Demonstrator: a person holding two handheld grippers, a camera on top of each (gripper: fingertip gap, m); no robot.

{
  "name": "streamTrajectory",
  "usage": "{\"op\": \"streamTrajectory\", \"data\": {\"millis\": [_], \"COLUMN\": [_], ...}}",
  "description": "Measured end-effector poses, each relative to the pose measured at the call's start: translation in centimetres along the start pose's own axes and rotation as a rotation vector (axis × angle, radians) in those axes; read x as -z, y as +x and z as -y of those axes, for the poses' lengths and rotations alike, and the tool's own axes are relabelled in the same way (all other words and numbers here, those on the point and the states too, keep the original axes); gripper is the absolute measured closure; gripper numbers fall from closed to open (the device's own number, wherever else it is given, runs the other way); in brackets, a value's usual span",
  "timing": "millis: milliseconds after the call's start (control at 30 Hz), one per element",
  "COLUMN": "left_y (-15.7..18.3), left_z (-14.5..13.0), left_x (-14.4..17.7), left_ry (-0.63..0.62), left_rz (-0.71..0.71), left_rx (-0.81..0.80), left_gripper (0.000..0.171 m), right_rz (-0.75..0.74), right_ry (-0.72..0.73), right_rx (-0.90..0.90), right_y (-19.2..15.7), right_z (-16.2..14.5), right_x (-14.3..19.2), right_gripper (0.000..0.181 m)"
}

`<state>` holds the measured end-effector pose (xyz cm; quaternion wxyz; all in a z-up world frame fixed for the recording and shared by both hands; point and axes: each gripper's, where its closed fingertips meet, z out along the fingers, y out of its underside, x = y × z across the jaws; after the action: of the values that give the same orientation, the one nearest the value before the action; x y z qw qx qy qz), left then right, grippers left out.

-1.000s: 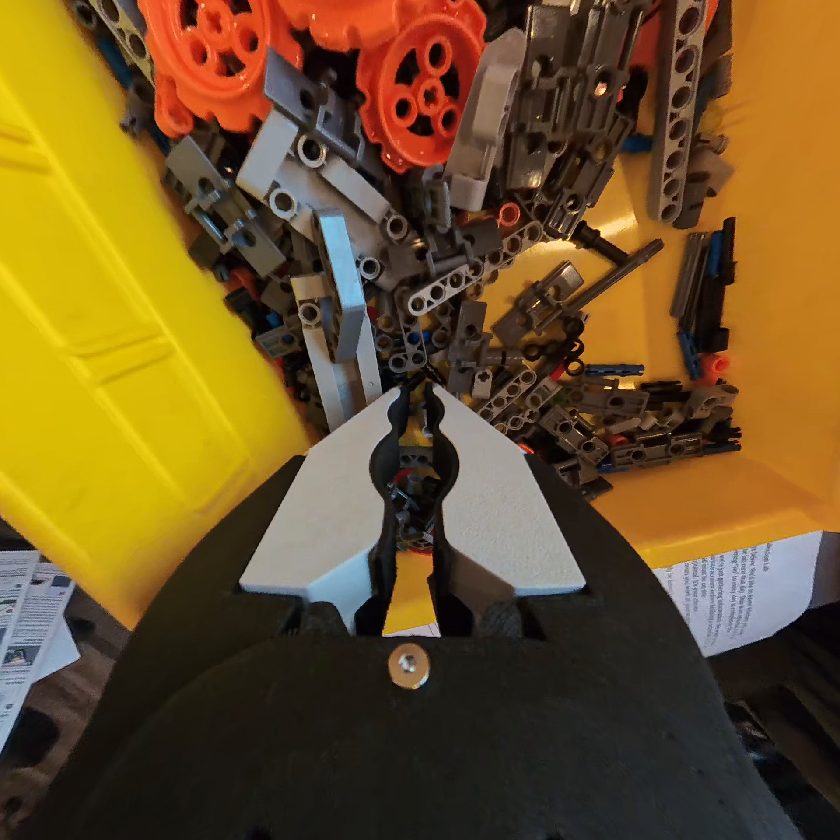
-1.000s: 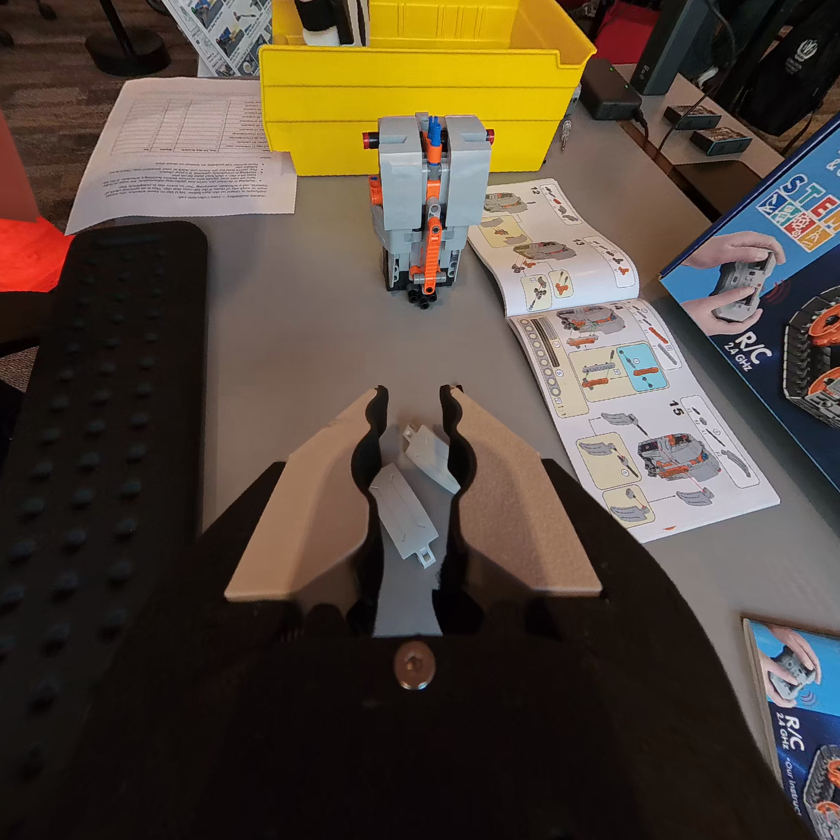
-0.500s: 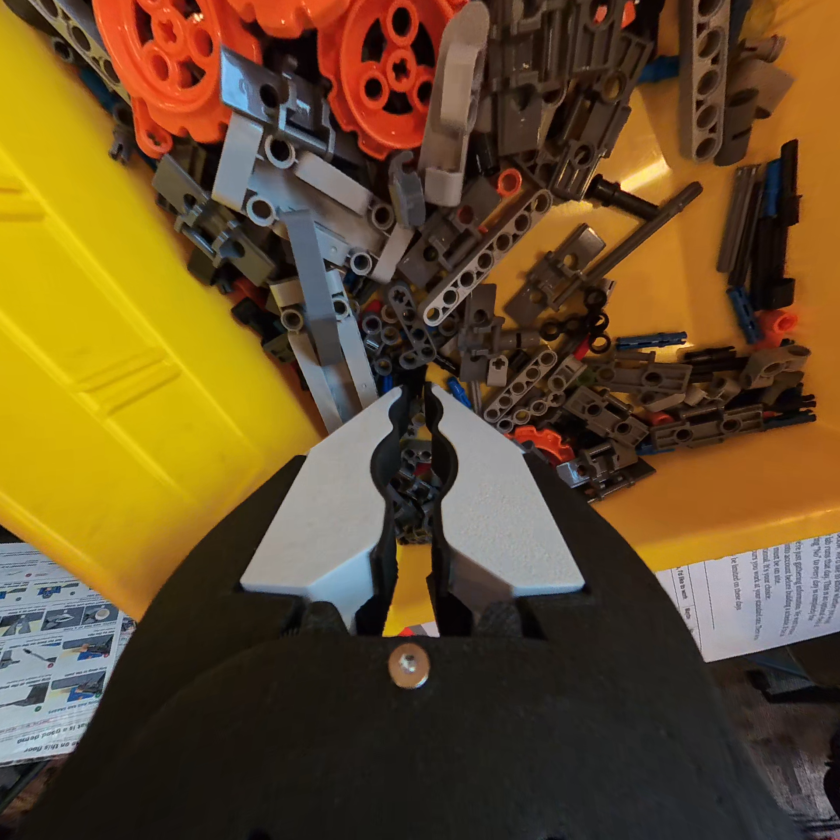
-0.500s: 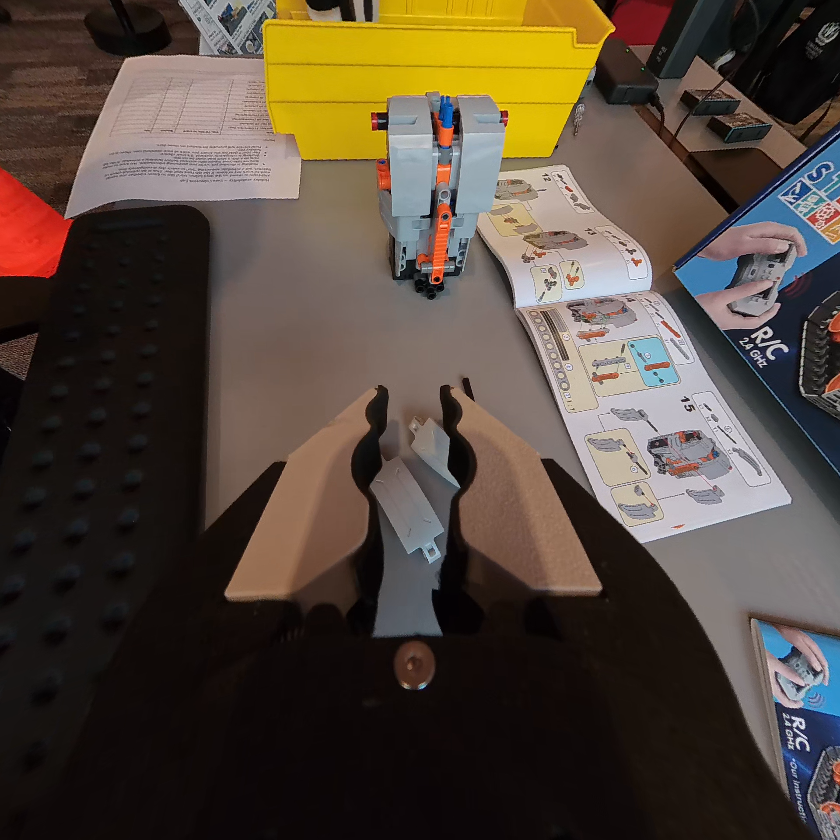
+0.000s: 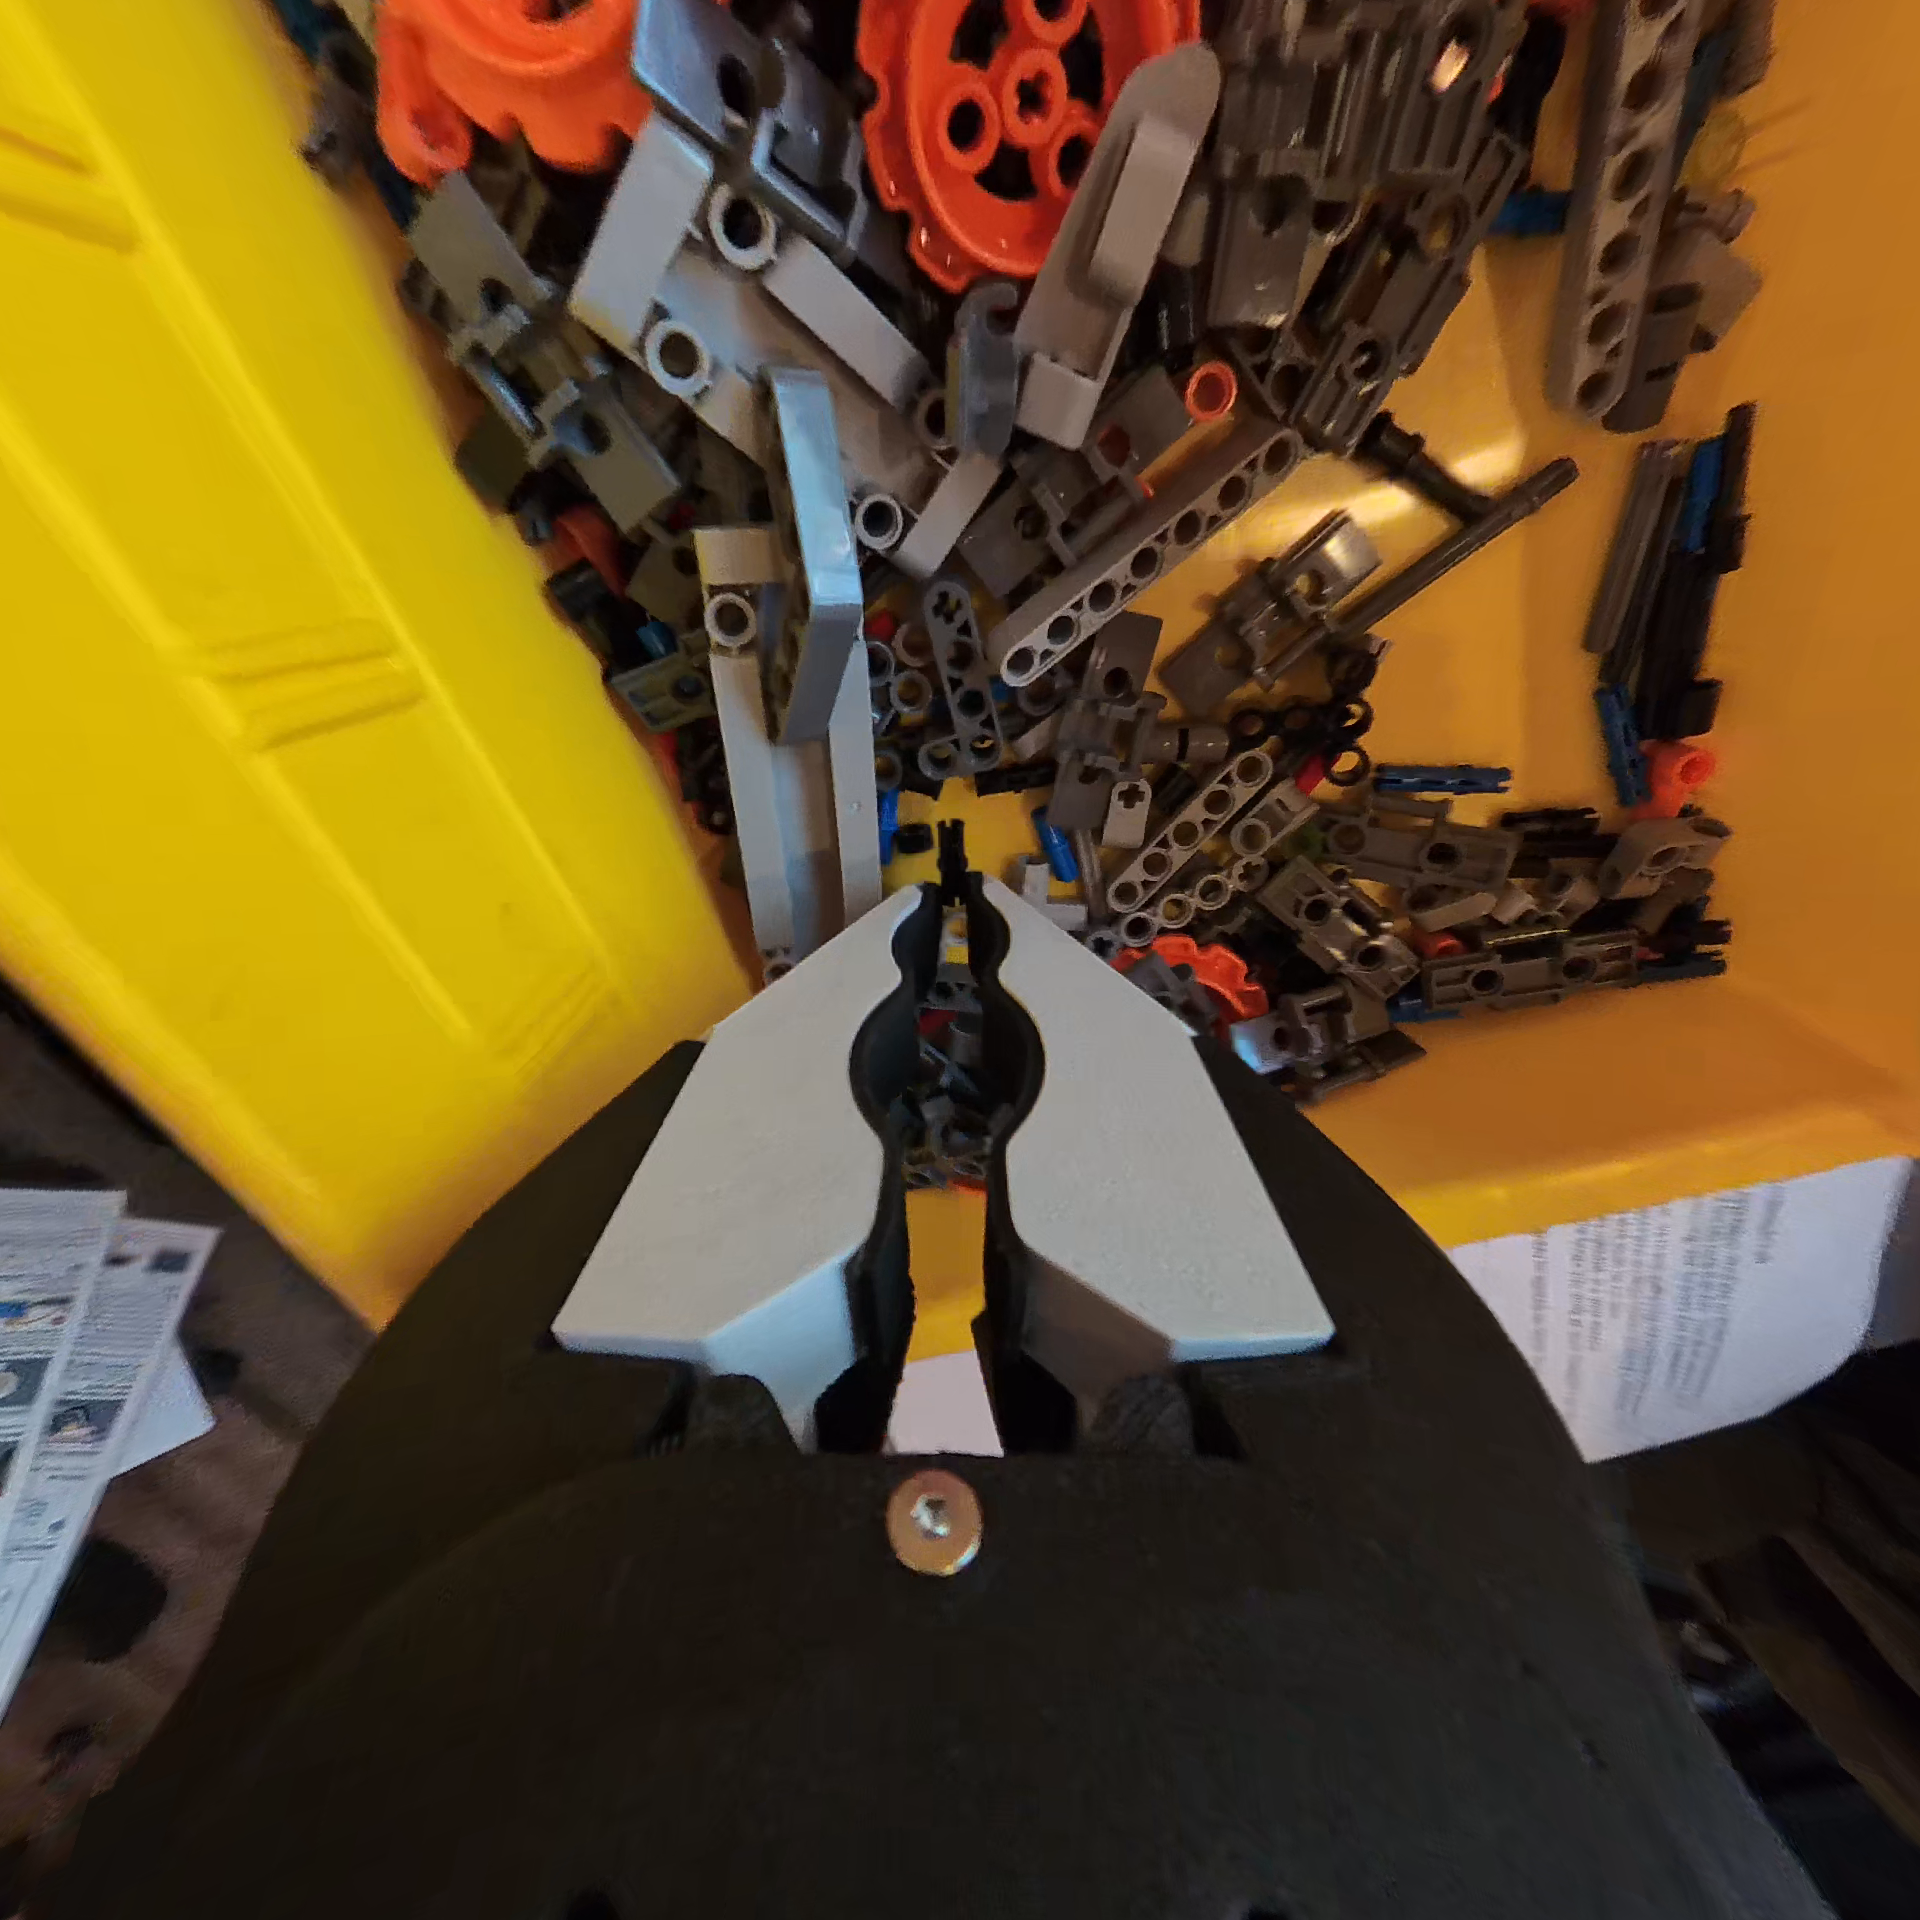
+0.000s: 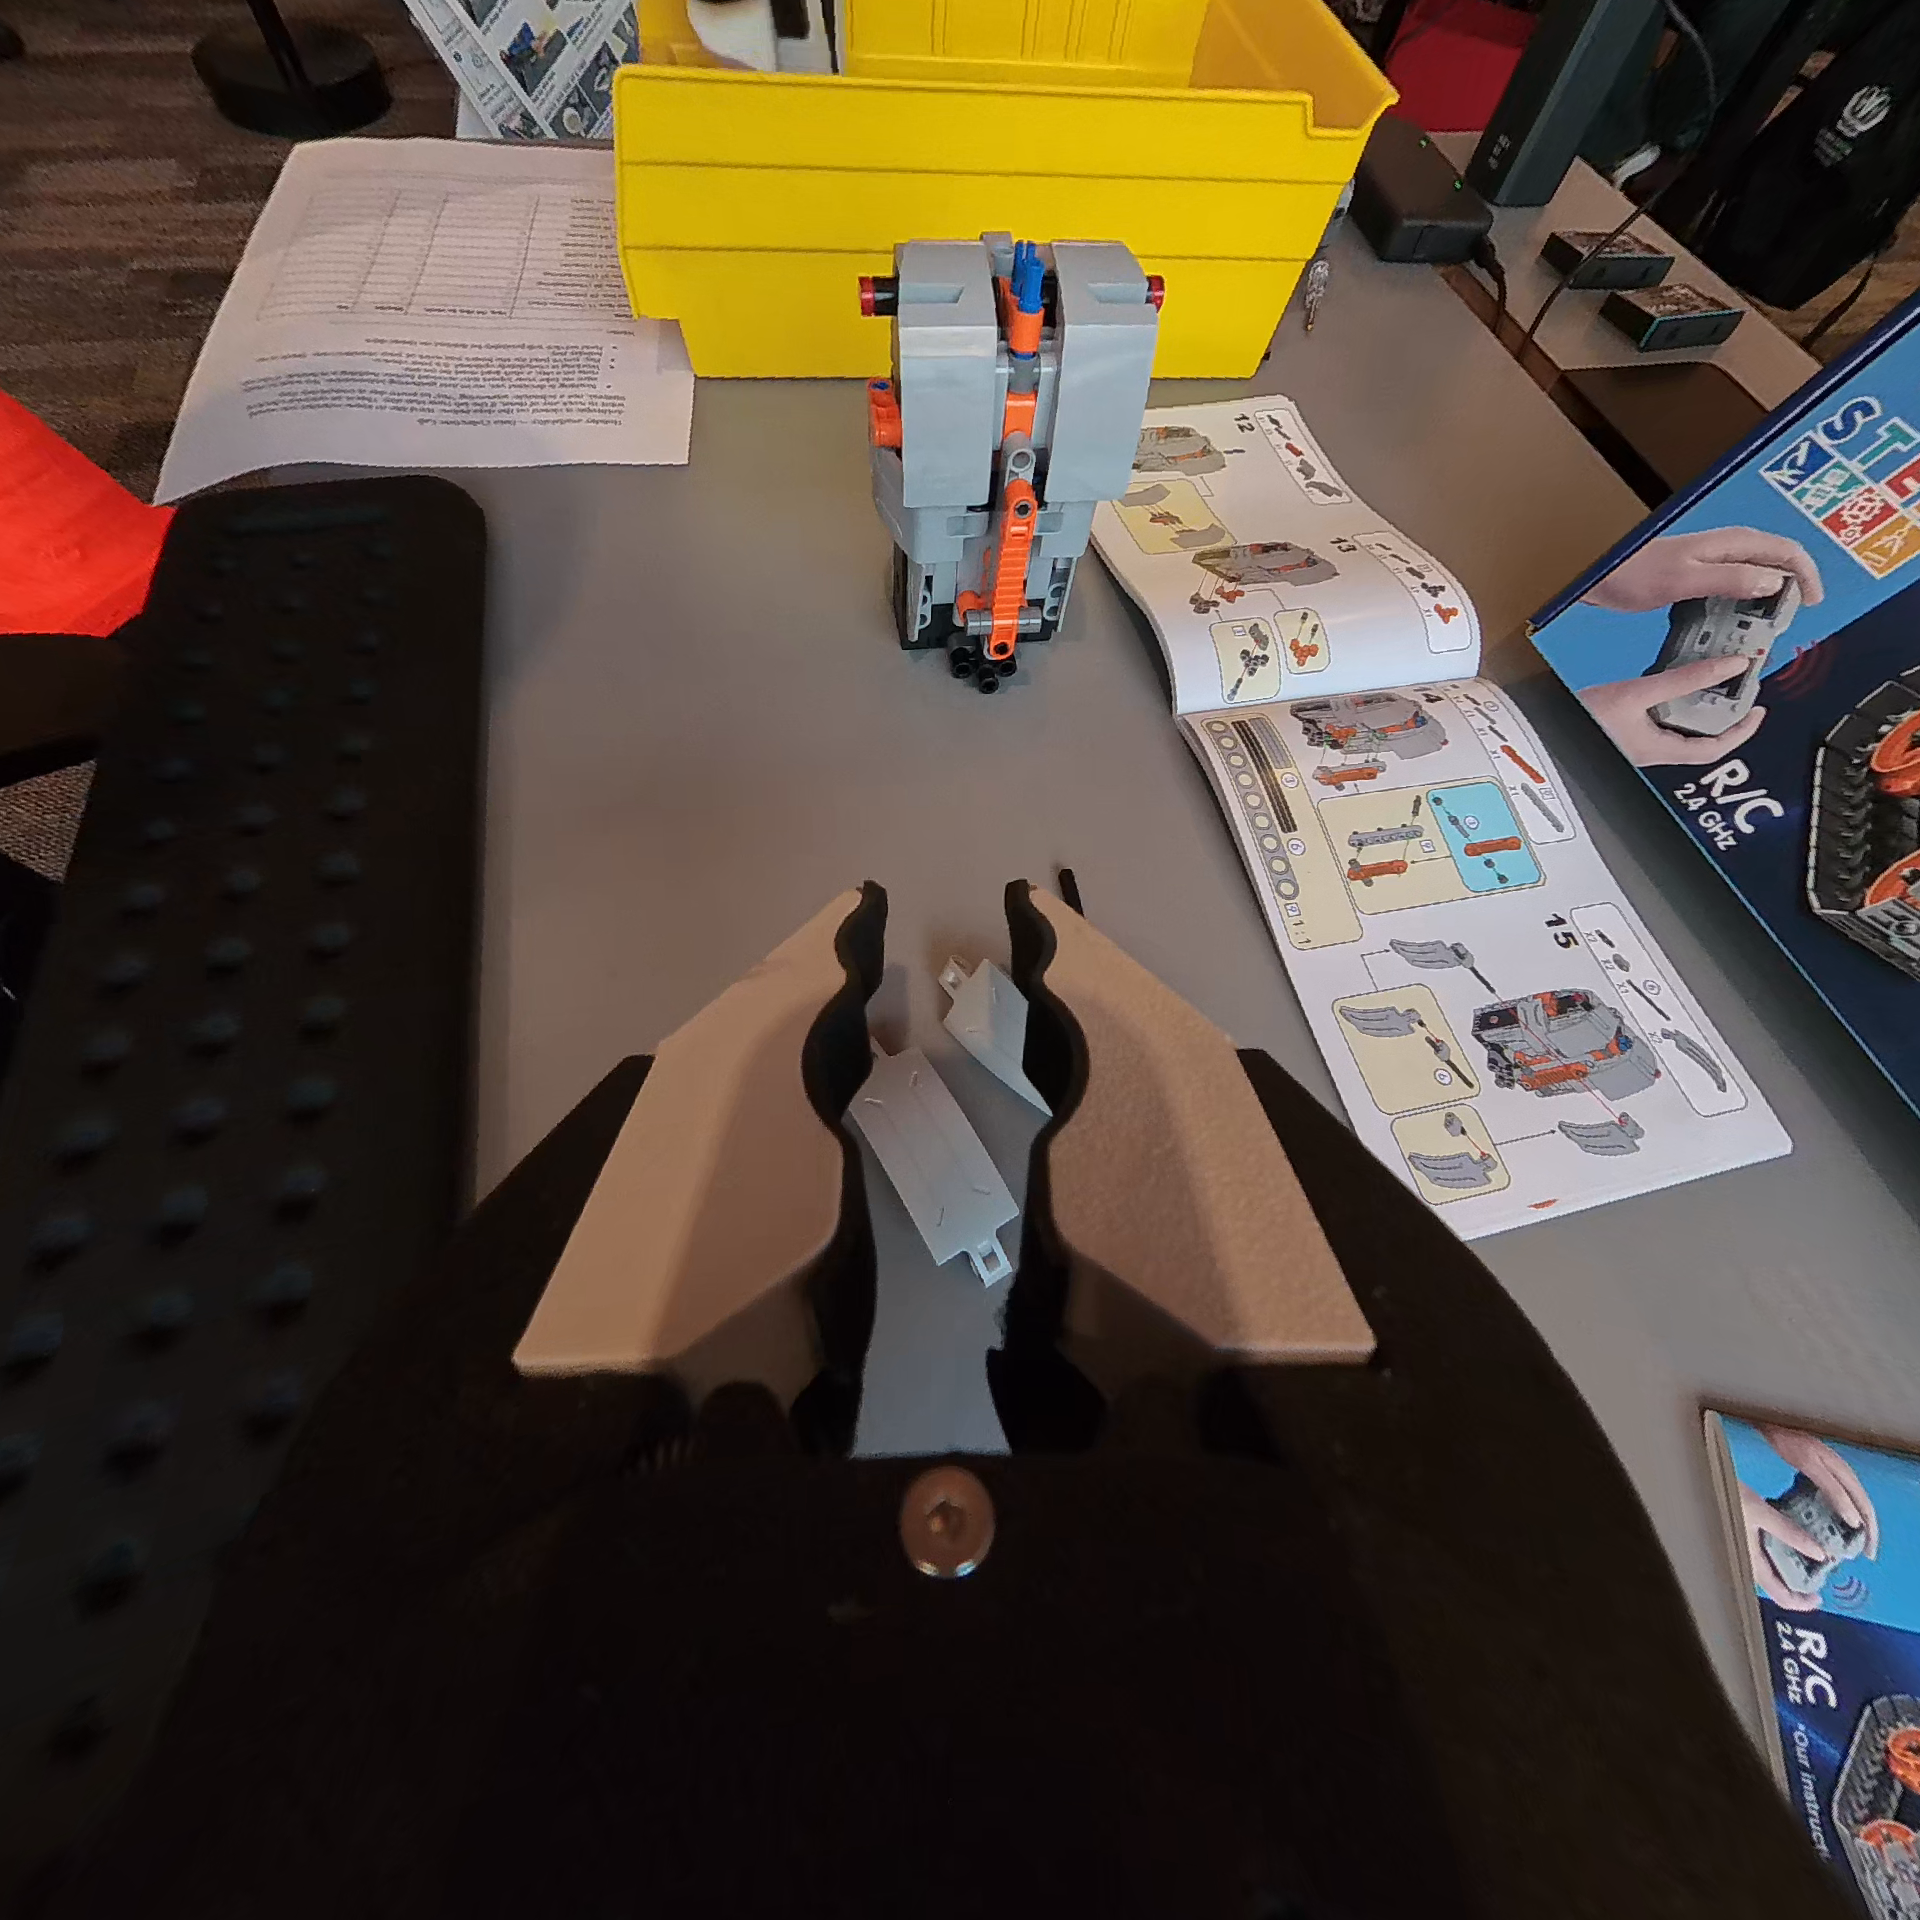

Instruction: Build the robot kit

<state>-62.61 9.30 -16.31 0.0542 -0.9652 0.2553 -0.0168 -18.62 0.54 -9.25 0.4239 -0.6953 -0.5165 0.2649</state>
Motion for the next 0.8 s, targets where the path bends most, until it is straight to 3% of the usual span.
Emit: {"op": "streamTrajectory", "data": {"millis": [133,300,467,533,633,800], "left_y": [4.0,11.9,25.0,31.9,40.6,46.3], "left_z": [2.0,4.3,6.9,7.9,9.6,15.3], "left_x": [3.6,9.8,16.0,17.0,14.5,5.4], "left_ry": [0.167,0.333,0.592,0.620,0.534,0.397], "left_rz": [-0.239,-0.541,-0.587,-0.683,-0.745,-0.511], "left_rx": [0.100,0.126,-0.206,-0.334,-0.487,-0.613], "left_gripper": [0.169,0.169,0.169,0.169,0.169,0.169], "right_rz": [-0.007,-0.072,-0.255,-0.340,-0.491,-0.609], "right_ry": [0.009,0.008,0.075,0.108,0.089,0.063], "right_rx": [-0.004,0.000,-0.072,-0.099,-0.085,-0.044], "right_y": [0.1,1.4,5.5,7.1,9.1,9.6], "right_z": [0.2,0.0,-0.9,-1.5,-3.3,-5.4], "right_x": [0.3,1.2,5.0,7.1,10.3,13.0], "right_gripper": [0.159,0.159,0.159,0.159,0.159,0.159]}}
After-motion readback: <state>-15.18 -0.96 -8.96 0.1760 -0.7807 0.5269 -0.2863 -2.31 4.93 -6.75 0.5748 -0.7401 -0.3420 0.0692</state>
